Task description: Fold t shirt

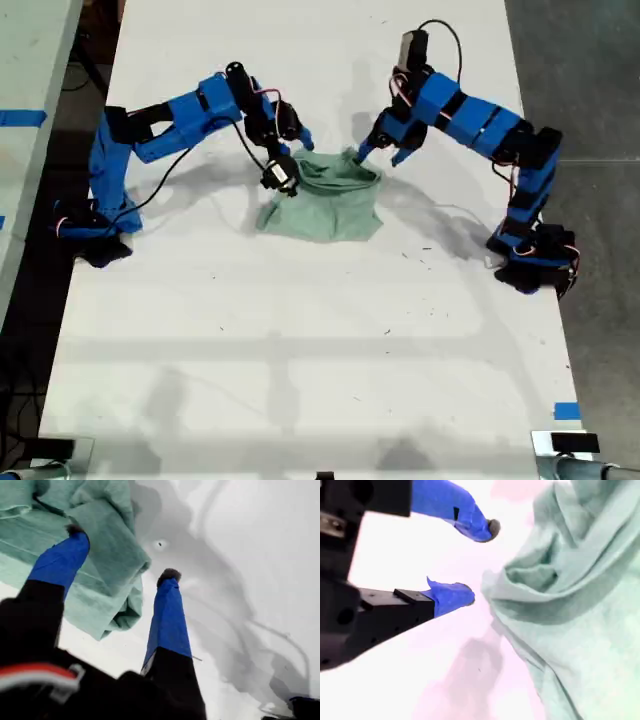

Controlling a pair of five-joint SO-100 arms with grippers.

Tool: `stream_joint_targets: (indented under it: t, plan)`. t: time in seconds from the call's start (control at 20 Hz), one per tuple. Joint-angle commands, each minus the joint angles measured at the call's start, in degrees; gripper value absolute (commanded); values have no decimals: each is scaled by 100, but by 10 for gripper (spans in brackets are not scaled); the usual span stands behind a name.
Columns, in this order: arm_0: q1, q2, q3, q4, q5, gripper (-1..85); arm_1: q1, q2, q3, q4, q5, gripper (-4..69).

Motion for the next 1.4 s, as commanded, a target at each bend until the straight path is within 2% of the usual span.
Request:
stream_joint_targets:
  t: [0.0,0.1,0.2,0.3,0.35,0.45,0.65,0.75,0.85,0.95,1.0,1.05,1.15,1.3,1.35]
  plan:
    - [-202,2109,-62,352,308,0,167,2074,879,132,132,1]
    - [-26,3577,202,589,431,0,26,3700,2021,149,325,2]
    - [668,5238,1477,439,158,0,-633,5353,3296,132,800,2]
    - [1608,7137,4104,-826,-308,0,-1389,6882,4790,-88,1380,2]
    - [1767,7910,5326,-1178,-571,0,-1740,7734,5537,-255,1696,2]
    - [1863,9387,7365,-1582,-1072,0,-2461,9598,6776,-492,2338,2]
    - [2575,11733,10696,-2628,-1907,0,-3129,12006,8982,-659,2725,2]
    - [2821,13526,12349,-2487,-2373,0,-3261,12023,9624,-800,2751,2]
    - [3120,13377,12639,-2584,-2408,0,-3331,12023,10002,-1116,2575,2]
    - [3164,13465,12964,-2294,-2435,0,-3129,12023,10723,-1081,2531,2]
    - [3164,13465,13122,-2180,-2496,0,-3067,12015,10907,-1292,1969,2]
    - [3217,13474,13280,-2206,-2566,0,-3111,12015,11030,-1397,1846,2]
    - [3340,13474,13333,-2268,-2549,22,-2988,12023,11399,-1679,2030,3]
    - [3410,13474,13289,-2206,-2575,0,-3050,12006,11575,-1890,2619,14]
    - [3639,13465,13289,-2206,-2522,4,-3015,12006,11575,-1890,1986,21]
